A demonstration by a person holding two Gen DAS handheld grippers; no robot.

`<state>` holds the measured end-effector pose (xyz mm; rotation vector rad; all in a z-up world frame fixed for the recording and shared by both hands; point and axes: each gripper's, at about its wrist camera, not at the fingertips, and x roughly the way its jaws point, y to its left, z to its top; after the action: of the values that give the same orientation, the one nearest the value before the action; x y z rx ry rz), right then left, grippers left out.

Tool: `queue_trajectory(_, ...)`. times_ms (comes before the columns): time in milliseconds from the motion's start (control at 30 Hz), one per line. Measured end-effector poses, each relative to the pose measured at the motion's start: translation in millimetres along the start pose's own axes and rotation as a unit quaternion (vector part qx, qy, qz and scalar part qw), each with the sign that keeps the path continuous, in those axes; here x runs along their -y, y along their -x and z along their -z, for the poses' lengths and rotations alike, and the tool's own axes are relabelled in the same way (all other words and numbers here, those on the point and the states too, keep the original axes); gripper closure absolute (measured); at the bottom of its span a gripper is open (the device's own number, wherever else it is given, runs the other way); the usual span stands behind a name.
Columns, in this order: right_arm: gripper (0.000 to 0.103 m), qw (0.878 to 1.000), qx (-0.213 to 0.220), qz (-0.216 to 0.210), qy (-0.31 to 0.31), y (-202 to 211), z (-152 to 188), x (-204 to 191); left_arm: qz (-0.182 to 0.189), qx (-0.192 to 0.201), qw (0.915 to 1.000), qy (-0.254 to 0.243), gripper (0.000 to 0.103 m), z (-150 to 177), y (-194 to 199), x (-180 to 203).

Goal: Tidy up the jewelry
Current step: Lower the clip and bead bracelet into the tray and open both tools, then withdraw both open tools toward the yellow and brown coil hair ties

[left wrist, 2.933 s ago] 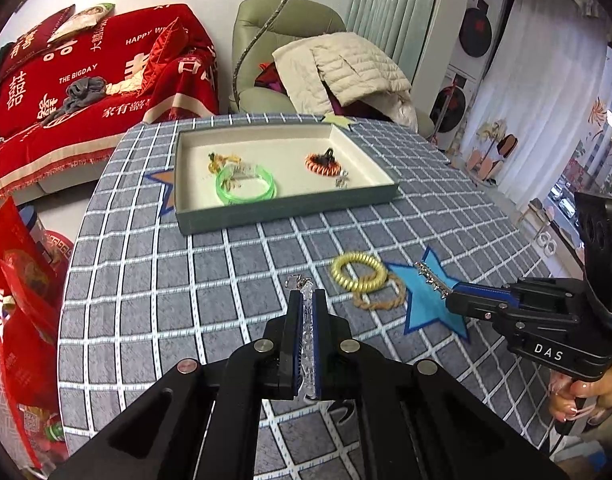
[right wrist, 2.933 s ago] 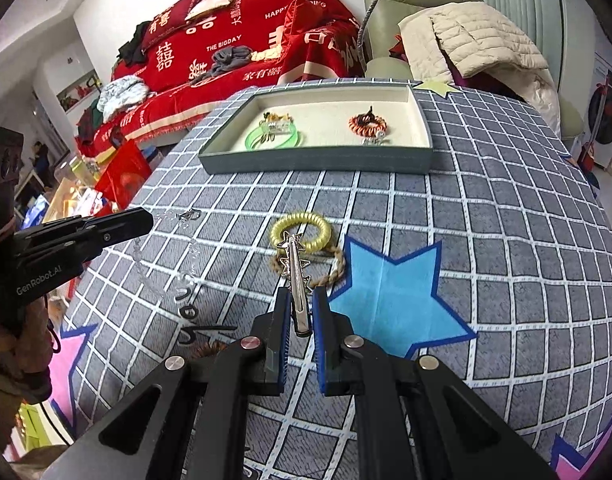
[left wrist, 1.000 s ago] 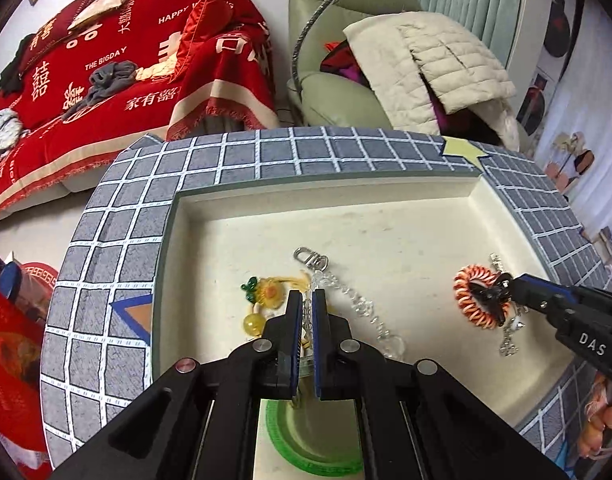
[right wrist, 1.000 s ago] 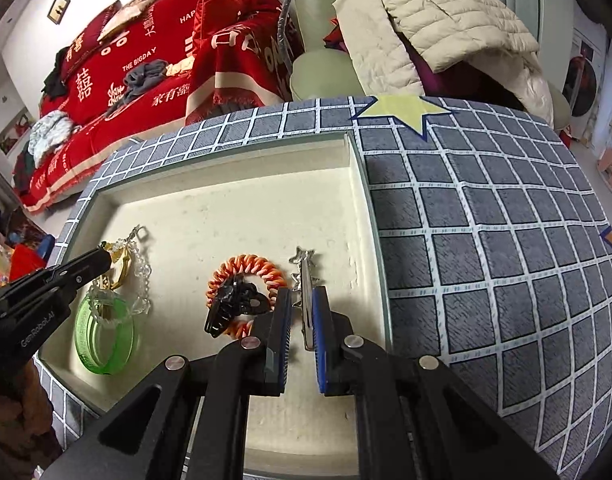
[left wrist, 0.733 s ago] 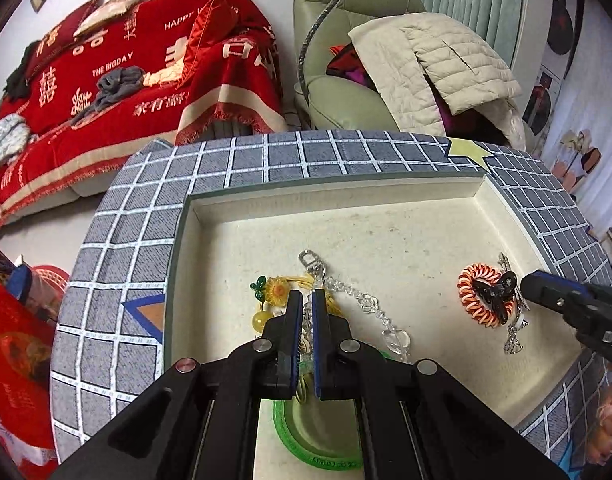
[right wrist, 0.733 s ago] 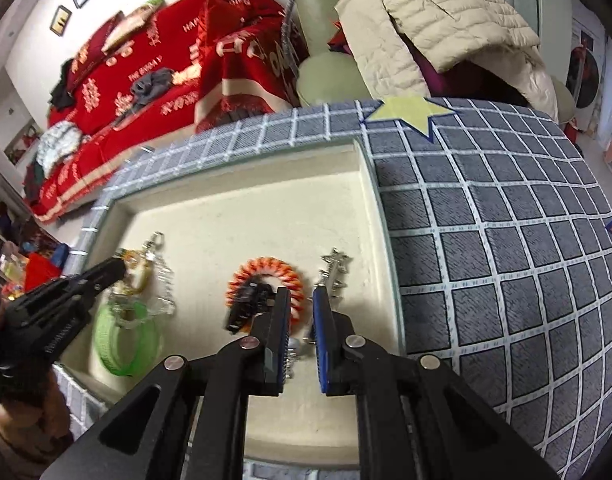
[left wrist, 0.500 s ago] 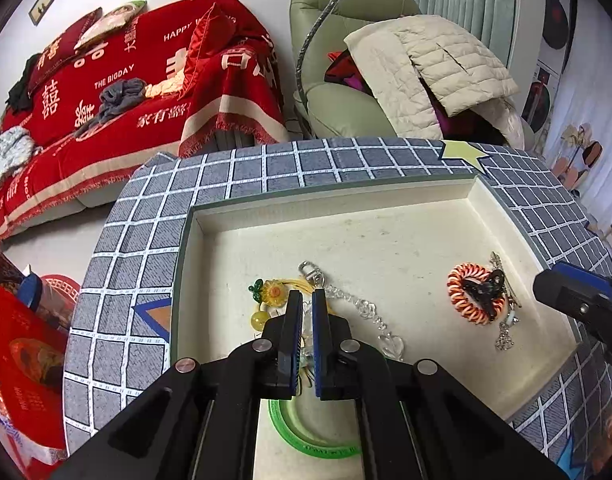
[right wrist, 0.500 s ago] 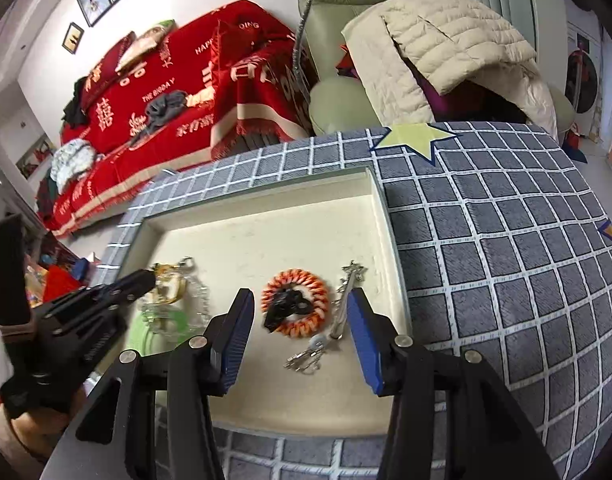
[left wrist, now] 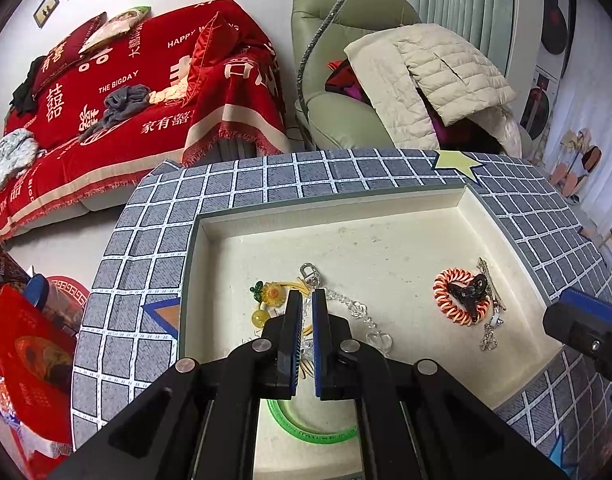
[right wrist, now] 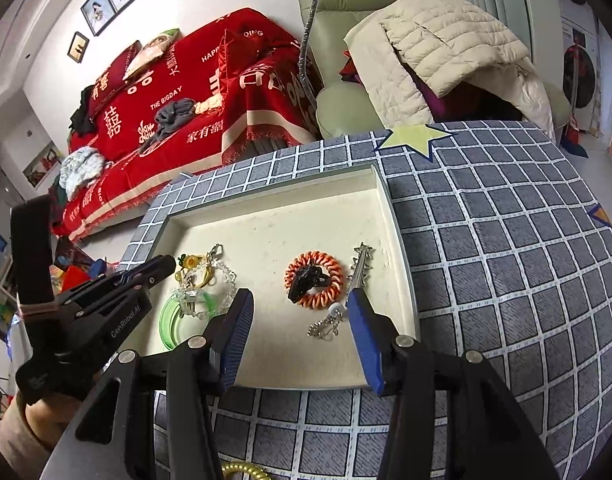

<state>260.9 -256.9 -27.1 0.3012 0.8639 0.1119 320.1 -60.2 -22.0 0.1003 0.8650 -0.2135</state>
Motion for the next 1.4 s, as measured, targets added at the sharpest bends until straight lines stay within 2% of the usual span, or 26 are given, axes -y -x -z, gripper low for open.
queue_trajectory(267, 0.050, 1.000, 0.002, -0.002, 0.003, 7, 6, -1, 0.010, 0.010, 0.9996, 0.025, 0.076, -1, 12, -10)
queue_trajectory(333, 0.050, 1.000, 0.003, -0.003, 0.004, 10, 8, -2, 0.013, 0.009, 0.9994, 0.030, 0.010, 0, 15, -13)
queue_trajectory(367, 0.048, 1.000, 0.004, -0.004, 0.004, 12, 9, -2, 0.003, 0.018, 0.9991, 0.039, 0.000, 1, 18, -15)
queue_trajectory(433, 0.042, 1.000, 0.005, -0.005, 0.003, 16, 12, -3, 0.000, 0.030, 0.9988, 0.038, 0.000, 2, 21, -16)
queue_trajectory(533, 0.039, 1.000, 0.003, -0.010, 0.002, 21, 17, -3, -0.008, 0.036, 0.9987, 0.036, 0.000, 7, 23, -17)
queue_trajectory(633, 0.019, 1.000, 0.006, -0.013, 0.000, 30, 24, -2, -0.024, 0.044, 0.9984, 0.026, 0.000, 15, 31, -18)
queue_trajectory(800, 0.019, 1.000, -0.002, -0.022, 0.001, 45, 40, -1, -0.027, 0.047, 0.9984, 0.015, 0.000, 35, 53, -18)
queue_trajectory(1000, 0.019, 0.999, -0.023, -0.016, 0.017, 58, 68, -2, 0.000, 0.024, 0.9996, 0.014, 0.000, 73, 72, -17)
queue_trajectory(1133, 0.019, 0.999, -0.035, -0.010, 0.022, 65, 89, 0, 0.021, 0.006, 0.9997, 0.002, 0.000, 96, 78, -7)
queue_trajectory(1400, 0.019, 0.997, -0.065, -0.011, 0.048, 79, 134, 0, 0.041, -0.038, 0.9984, -0.013, 0.000, 124, 68, 11)
